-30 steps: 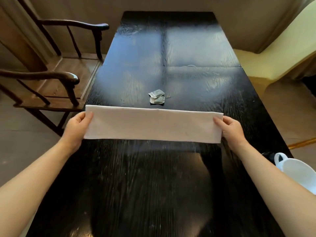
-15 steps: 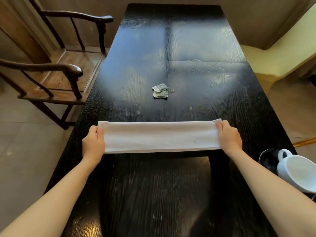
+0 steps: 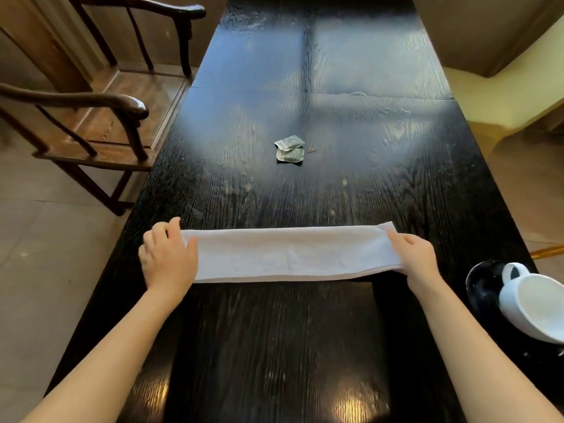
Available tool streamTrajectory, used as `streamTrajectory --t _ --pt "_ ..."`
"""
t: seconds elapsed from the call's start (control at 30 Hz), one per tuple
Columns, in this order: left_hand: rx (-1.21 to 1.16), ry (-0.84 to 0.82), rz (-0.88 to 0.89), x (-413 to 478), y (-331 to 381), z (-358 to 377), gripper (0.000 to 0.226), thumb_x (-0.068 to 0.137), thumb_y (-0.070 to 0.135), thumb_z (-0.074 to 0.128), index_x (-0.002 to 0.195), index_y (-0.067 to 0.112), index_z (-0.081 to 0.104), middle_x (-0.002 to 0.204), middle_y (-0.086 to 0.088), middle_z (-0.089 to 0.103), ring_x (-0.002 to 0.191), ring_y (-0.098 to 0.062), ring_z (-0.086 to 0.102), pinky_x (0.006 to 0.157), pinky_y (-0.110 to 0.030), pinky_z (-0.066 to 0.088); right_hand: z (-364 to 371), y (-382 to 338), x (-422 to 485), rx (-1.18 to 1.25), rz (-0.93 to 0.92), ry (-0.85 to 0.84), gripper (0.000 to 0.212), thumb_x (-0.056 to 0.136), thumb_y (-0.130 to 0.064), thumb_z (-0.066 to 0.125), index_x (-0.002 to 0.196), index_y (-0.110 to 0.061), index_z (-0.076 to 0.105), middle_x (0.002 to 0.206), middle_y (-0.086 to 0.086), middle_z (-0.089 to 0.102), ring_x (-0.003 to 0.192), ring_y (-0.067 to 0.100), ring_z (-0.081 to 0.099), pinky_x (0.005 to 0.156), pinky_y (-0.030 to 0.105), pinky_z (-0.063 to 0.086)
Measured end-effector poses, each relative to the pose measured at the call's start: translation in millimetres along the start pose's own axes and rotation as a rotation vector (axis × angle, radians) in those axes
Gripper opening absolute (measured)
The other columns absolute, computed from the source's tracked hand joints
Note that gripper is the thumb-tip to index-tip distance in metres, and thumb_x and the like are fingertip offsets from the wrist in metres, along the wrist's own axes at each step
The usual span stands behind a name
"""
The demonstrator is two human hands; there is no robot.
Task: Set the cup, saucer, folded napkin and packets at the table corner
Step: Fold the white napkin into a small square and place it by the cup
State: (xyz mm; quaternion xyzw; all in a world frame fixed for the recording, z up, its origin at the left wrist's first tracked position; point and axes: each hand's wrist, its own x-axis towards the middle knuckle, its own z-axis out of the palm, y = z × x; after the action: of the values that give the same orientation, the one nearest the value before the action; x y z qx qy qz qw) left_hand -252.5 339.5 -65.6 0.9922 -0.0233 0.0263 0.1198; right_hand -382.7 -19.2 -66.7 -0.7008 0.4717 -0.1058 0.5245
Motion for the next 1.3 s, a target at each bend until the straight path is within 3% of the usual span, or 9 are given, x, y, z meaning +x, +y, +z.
streamTrajectory --t 0.17,0.3,0.43,0.57,0.7,0.83,1.1,1.17,1.3 --pt "-0.016 -0.053 0.383 -24 72 25 0.050 0.094 0.027 0.031 0.142 0.014 0.035 0.150 -0.010 0.035 0.141 -0.028 0.029 0.114 -0.053 0.013 -10 8 -28 0.532 0.091 -0.273 0.034 0.087 -0.029 0.059 0.114 -0.010 0.065 0.115 0.011 0.067 0.112 0.028 0.060 0.080 0.032 0.053" --pt "0.059 -0.255 0.404 -44 97 53 0.066 0.086 0.043 -0.005 0.148 0.024 0.003 0.159 0.001 0.004 0.147 -0.020 -0.002 0.111 -0.052 -0.015 -5 11 -46 0.648 -0.107 -0.462 0.046 0.089 -0.023 0.052 0.132 -0.009 0.050 0.137 0.022 0.048 0.127 0.034 0.047 0.108 0.046 0.038" --pt "0.084 -0.287 0.366 -46 96 67 0.060 0.082 0.045 -0.015 0.138 0.028 -0.021 0.150 0.009 -0.022 0.145 -0.015 -0.013 0.112 -0.053 -0.018 3 5 -60 0.822 -0.120 -0.554 0.043 0.097 -0.013 0.037 0.140 -0.013 0.040 0.137 0.013 0.048 0.128 0.028 0.045 0.108 0.039 0.038" --pt "0.089 -0.296 0.365 -47 96 65 0.059 0.081 0.044 -0.016 0.138 0.029 -0.022 0.146 0.010 -0.027 0.145 -0.015 -0.014 0.114 -0.055 -0.013 35 -7 -77 0.580 -0.175 -0.345 0.041 0.098 -0.018 0.042 0.139 -0.017 0.044 0.140 0.001 0.051 0.128 0.013 0.048 0.111 0.038 0.036" --pt "0.069 -0.289 0.367 -48 97 64 0.060 0.081 0.043 -0.017 0.138 0.029 -0.022 0.146 0.010 -0.028 0.145 -0.014 -0.014 0.115 -0.054 -0.013 80 -16 -102 0.126 -0.350 -0.238 0.041 0.098 -0.015 0.041 0.139 -0.022 0.042 0.134 -0.024 0.045 0.122 -0.018 0.039 0.107 0.013 0.032" --pt "0.056 -0.268 0.382 -48 96 67 0.059 0.083 0.040 -0.016 0.140 0.026 -0.022 0.147 0.007 -0.028 0.142 -0.013 -0.020 0.114 -0.055 -0.012 123 -2 -112 -0.061 -0.400 -0.243 0.043 0.100 -0.012 0.036 0.143 -0.016 0.034 0.151 -0.007 0.029 0.142 0.006 0.013 0.121 0.040 0.008" --pt "0.065 -0.301 0.413 -45 92 65 0.053 0.098 0.036 0.007 0.135 0.023 -0.029 0.144 0.005 -0.035 0.142 -0.016 -0.024 0.112 -0.053 -0.015 139 9 -111 -0.402 -0.496 -0.296 0.075 0.086 -0.053 0.005 0.148 -0.014 0.017 0.158 0.002 0.015 0.147 0.015 0.002 0.114 0.029 -0.011" --pt "0.056 -0.290 0.415 -45 92 65 0.051 0.096 0.038 0.001 0.135 0.024 -0.029 0.145 0.006 -0.034 0.142 -0.015 -0.023 0.111 -0.052 -0.018 131 7 -107 -0.448 -0.515 -0.389 0.074 0.086 -0.052 0.005 0.149 -0.014 0.015 0.158 0.003 0.014 0.147 0.015 0.004 0.116 0.029 -0.006" --pt "0.027 -0.293 0.404 -45 93 64 0.059 0.080 0.044 -0.027 0.136 0.027 -0.026 0.146 0.009 -0.031 0.141 -0.012 -0.023 0.112 -0.051 -0.018 111 -7 -83 -0.520 -0.681 -0.274 0.046 0.091 -0.037 0.027 0.125 -0.019 0.053 0.125 0.004 0.060 0.117 0.021 0.054 0.103 0.042 0.040"
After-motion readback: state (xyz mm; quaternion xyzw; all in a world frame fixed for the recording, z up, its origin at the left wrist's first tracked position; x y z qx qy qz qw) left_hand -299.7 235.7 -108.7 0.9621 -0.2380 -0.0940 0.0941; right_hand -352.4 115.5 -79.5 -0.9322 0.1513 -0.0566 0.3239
